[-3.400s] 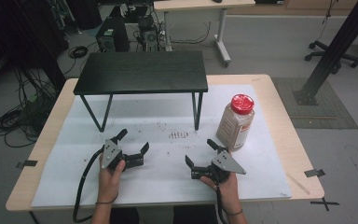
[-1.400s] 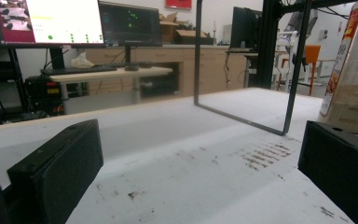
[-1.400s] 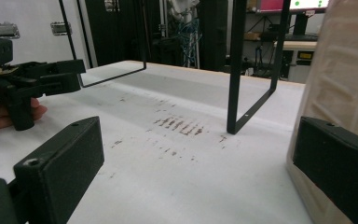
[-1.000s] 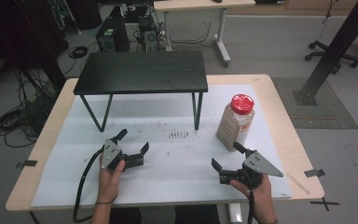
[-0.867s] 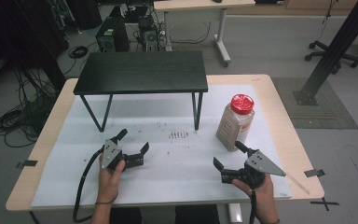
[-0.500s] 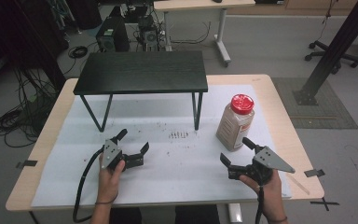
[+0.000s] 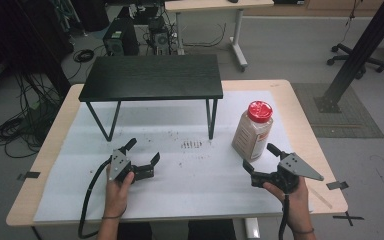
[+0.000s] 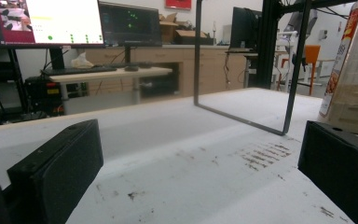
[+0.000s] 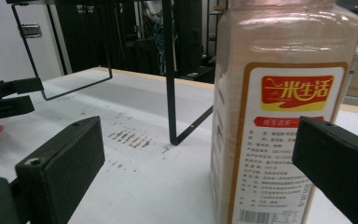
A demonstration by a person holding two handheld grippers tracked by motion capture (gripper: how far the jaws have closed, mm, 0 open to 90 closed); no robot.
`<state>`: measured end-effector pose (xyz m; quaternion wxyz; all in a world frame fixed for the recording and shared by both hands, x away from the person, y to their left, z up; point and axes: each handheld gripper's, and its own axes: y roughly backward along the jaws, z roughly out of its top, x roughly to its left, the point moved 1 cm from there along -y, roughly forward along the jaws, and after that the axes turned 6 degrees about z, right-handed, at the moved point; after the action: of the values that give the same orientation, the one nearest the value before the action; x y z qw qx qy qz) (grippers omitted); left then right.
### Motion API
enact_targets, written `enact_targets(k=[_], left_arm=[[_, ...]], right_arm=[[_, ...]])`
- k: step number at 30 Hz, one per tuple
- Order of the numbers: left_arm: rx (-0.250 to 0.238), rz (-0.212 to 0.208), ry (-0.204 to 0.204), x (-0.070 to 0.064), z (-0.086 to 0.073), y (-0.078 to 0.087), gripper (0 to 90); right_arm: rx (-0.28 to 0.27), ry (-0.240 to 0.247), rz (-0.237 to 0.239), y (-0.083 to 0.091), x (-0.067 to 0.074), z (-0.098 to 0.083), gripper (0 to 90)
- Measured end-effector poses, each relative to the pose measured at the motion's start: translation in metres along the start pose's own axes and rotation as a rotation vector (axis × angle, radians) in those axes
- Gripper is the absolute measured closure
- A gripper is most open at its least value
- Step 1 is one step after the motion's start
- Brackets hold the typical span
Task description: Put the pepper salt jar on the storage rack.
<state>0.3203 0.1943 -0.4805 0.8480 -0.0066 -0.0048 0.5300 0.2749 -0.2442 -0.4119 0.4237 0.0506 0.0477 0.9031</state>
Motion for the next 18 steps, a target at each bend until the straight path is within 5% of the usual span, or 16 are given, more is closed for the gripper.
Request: enact_targets(k=[18], left_arm=[[0.001, 0.001, 0.001, 0.0, 0.0, 0.0, 0.2]], right_arm=[[0.015, 0.003, -0.04, -0.004, -0.028, 0.011, 1.8]])
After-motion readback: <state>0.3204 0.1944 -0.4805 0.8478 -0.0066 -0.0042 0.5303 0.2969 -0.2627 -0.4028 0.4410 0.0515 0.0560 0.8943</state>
